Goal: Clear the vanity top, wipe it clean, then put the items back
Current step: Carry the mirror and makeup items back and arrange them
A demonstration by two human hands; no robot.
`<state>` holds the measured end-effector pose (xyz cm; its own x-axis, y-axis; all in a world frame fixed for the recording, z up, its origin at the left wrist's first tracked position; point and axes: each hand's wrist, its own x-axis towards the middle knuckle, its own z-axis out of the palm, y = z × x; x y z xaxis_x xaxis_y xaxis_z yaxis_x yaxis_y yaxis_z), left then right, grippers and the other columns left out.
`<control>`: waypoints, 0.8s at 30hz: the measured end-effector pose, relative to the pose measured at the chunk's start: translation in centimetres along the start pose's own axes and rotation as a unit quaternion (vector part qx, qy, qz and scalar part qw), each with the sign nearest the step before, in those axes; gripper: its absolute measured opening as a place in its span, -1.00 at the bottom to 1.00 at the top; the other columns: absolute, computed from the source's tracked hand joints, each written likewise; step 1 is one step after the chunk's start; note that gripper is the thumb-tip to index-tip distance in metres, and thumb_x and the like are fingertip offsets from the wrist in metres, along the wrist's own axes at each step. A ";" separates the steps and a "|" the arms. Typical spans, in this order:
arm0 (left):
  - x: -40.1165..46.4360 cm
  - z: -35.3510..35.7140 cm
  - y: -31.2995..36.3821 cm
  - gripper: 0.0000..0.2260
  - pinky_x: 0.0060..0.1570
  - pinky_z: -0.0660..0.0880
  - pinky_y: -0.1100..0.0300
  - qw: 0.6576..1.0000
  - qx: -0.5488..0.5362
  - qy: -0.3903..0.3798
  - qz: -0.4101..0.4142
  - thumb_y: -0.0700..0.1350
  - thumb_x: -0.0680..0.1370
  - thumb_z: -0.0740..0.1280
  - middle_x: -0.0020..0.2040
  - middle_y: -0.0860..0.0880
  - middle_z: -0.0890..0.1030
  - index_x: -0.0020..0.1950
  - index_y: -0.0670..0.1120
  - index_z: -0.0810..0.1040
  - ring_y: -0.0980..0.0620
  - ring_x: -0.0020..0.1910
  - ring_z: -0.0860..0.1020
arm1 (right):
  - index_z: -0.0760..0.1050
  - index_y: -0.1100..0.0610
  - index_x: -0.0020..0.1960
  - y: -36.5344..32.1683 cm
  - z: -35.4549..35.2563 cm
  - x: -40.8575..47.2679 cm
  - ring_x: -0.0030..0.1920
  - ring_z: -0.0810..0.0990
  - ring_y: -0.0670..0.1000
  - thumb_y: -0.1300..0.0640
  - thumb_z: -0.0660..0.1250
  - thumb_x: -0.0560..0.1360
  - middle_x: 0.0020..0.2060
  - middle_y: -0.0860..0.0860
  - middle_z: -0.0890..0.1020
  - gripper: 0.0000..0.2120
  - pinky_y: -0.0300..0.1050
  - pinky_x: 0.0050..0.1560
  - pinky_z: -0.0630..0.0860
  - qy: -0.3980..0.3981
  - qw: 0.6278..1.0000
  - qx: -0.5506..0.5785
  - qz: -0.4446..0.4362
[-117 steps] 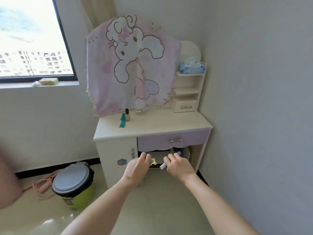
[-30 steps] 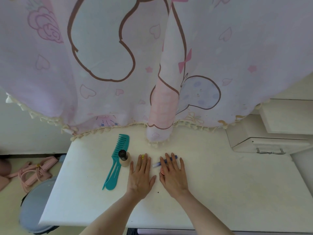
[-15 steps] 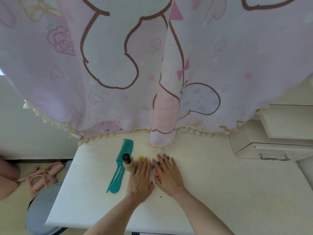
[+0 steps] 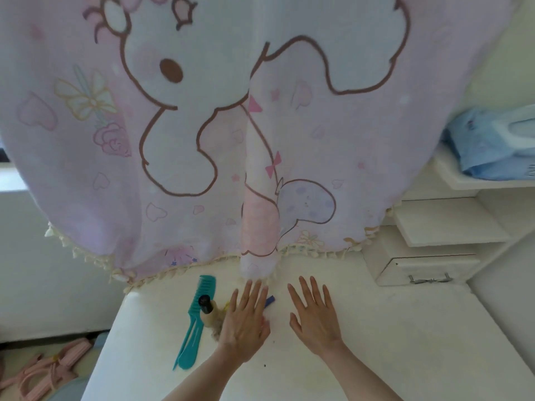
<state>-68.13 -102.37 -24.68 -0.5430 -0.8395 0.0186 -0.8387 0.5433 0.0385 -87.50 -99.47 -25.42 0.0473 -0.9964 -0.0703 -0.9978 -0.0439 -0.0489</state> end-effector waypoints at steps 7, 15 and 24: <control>4.5 -4.5 4.8 -0.28 0.34 0.11 -0.05 0.978 -0.045 0.079 0.190 0.06 0.45 0.14 0.44 -0.14 0.33 0.53 -0.12 -0.06 -0.11 0.43 0.20 | 0.24 0.02 0.41 3.6 -6.5 -3.9 0.39 0.25 0.25 -0.10 0.08 0.43 0.36 0.15 0.43 -0.43 0.19 0.36 0.05 0.100 0.983 -0.037 0.147; 5.8 -15.2 15.5 -0.42 0.22 0.37 -0.16 0.887 -0.065 0.204 0.408 0.09 0.45 0.07 0.36 -0.17 0.43 0.41 -0.14 0.22 -0.17 0.35 0.34 | 0.40 0.02 0.37 4.1 -15.6 -17.8 0.37 0.34 0.29 -0.08 0.08 0.40 0.36 0.15 0.42 -0.44 0.23 0.33 0.13 0.150 0.897 -0.124 0.397; -10.2 -22.1 30.4 -0.43 0.30 0.08 -0.17 0.738 -0.123 0.244 0.617 0.09 0.48 0.03 0.41 -0.12 0.38 0.45 -0.13 0.18 -0.14 0.40 0.26 | 0.30 0.00 0.43 -3.6 -20.8 -42.3 0.43 0.24 0.29 -0.09 0.04 0.47 0.43 0.16 0.32 -0.45 0.29 0.38 0.20 0.165 0.746 -0.198 0.614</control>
<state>-87.15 -77.42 -1.62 -0.7570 0.3600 0.5453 0.3480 0.9285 -0.1299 -86.90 -58.68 -1.54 -0.8622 -0.2626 0.4333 -0.2170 0.9642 0.1525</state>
